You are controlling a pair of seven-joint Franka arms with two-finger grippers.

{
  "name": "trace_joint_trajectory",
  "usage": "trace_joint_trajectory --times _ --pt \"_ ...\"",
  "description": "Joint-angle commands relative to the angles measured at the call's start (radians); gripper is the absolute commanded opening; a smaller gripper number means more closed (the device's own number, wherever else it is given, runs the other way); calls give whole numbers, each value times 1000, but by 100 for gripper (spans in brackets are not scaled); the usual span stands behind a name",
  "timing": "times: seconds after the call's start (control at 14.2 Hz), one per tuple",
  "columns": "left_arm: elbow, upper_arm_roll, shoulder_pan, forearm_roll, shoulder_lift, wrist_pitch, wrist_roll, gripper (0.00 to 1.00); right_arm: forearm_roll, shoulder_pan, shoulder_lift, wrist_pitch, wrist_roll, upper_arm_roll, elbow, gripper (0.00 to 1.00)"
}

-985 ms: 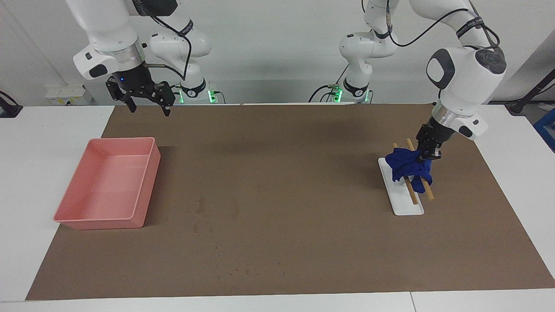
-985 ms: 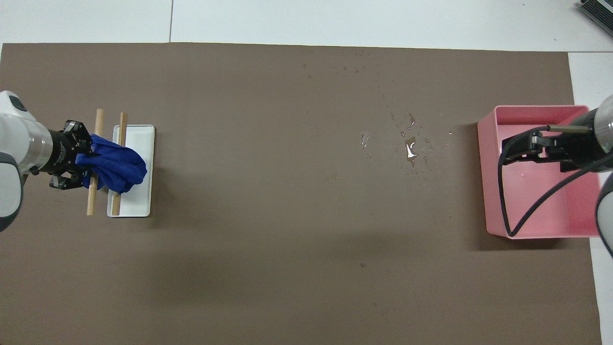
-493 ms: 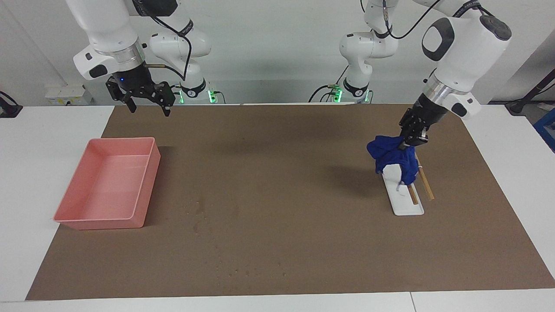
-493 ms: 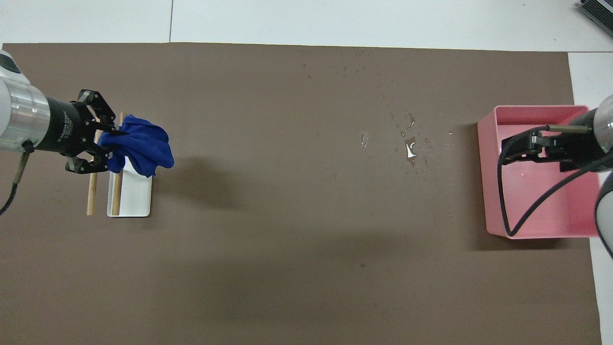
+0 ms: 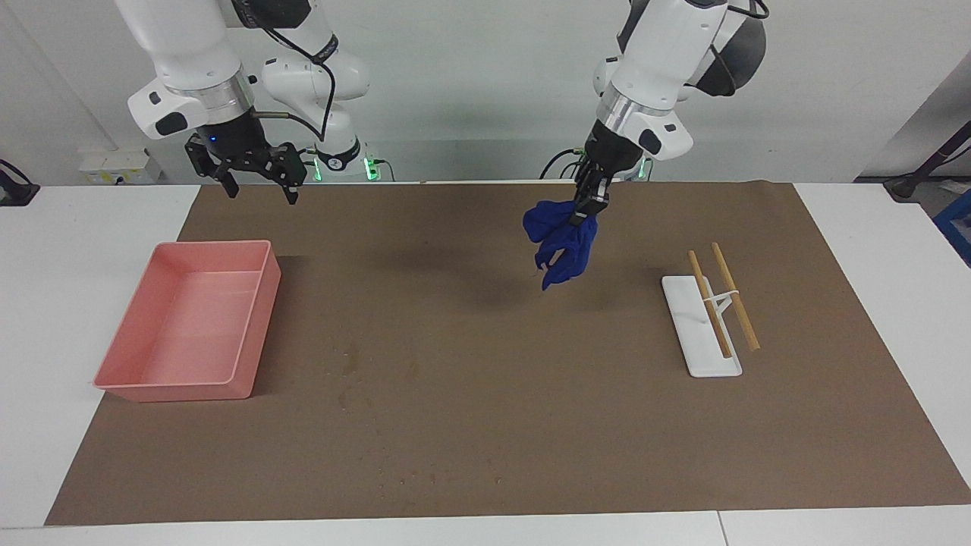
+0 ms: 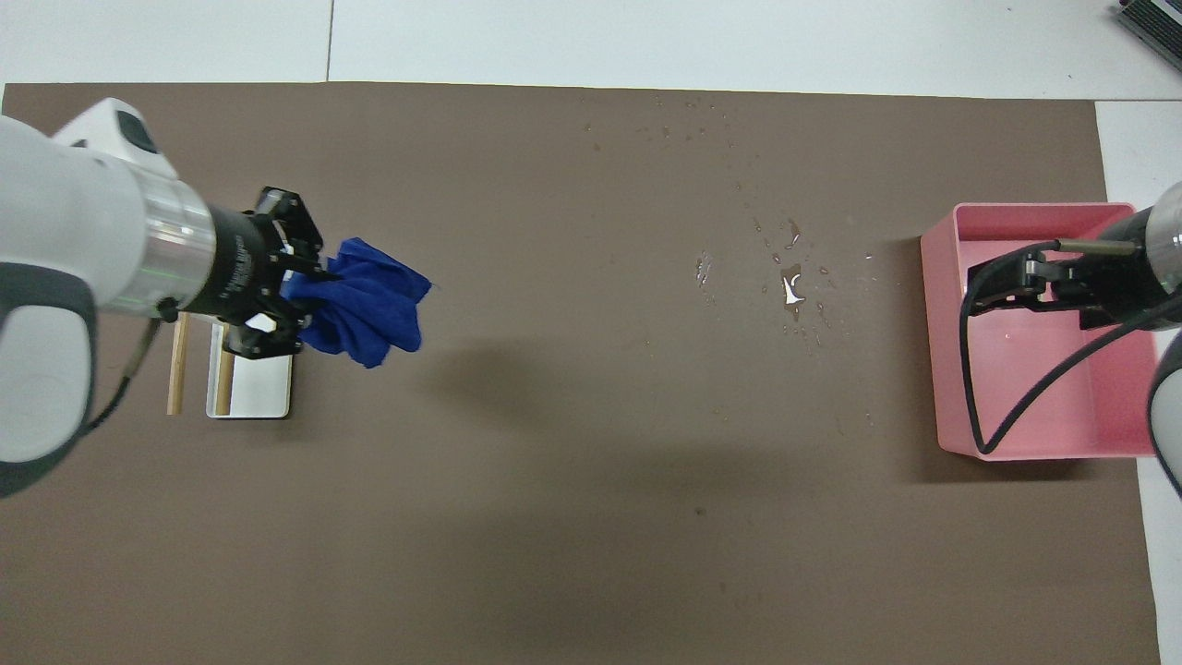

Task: Wipe water with towel using both arms
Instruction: 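Lift the towel with the left gripper while the right gripper approaches, then grasp the towel with the right gripper from the left gripper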

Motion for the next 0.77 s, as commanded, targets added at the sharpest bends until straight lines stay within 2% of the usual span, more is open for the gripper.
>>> trace_joint_trajectory --times 0.0,0.21,0.35,0.49,0.7 --pt "12 13 -19 7 13 82 -169 0 90 6 -25 50 198 26 -35 100" --pt "9 13 -32 -1 15 121 -308 0 220 35 -10 129 450 50 -44 100" --pt "-9 13 -77 -1 13 159 -363 0 286 83 6 167 643 50 -38 100" --pt "-15 13 -132 -1 10 164 -369 0 415 95 15 218 824 50 -29 100" --pt "-17 14 -189 2 12 220 -443 0 480 98 26 267 957 52 -27 100"
